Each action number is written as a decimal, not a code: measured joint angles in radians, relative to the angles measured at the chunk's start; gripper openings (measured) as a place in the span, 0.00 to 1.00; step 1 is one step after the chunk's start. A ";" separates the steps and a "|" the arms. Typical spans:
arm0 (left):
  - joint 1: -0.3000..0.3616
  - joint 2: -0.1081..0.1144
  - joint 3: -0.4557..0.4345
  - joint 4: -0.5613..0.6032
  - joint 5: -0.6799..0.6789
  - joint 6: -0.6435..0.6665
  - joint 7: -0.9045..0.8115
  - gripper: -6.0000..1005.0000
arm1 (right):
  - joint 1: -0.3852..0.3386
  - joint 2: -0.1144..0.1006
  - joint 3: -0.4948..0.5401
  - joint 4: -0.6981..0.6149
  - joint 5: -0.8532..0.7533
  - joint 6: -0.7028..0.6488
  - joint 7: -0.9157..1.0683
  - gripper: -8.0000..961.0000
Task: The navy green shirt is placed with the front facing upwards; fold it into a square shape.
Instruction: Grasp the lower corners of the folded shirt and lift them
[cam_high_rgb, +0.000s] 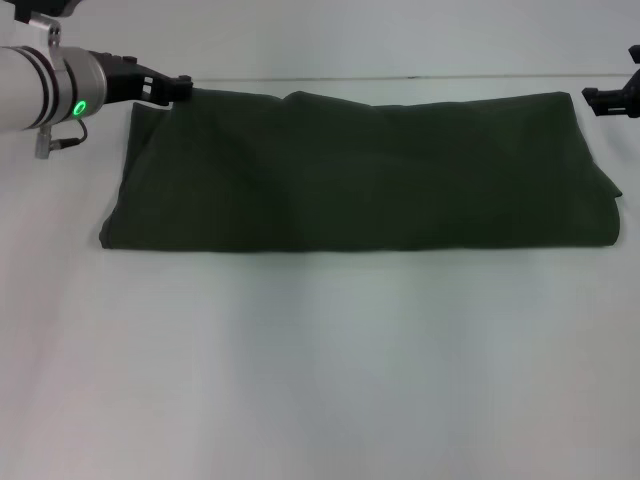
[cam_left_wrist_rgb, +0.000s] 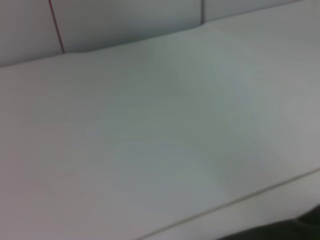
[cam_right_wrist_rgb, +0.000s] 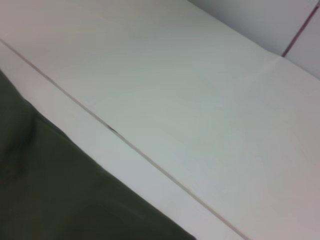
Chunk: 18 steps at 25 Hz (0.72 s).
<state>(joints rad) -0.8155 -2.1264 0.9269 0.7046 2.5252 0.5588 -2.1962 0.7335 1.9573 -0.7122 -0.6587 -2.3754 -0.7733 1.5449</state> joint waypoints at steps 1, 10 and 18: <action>0.009 -0.003 0.001 0.015 -0.006 0.020 0.002 0.69 | -0.009 0.004 0.000 -0.019 0.007 -0.018 0.005 0.78; 0.167 -0.023 -0.005 0.244 -0.187 0.317 0.078 0.89 | -0.143 0.064 0.012 -0.301 0.039 -0.276 0.135 0.96; 0.277 0.017 -0.024 0.282 -0.406 0.497 0.169 0.92 | -0.229 0.067 0.058 -0.388 0.113 -0.500 0.221 0.95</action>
<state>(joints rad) -0.5382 -2.1095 0.9033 0.9864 2.1192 1.0555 -2.0276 0.5042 2.0246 -0.6542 -1.0464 -2.2629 -1.2730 1.7655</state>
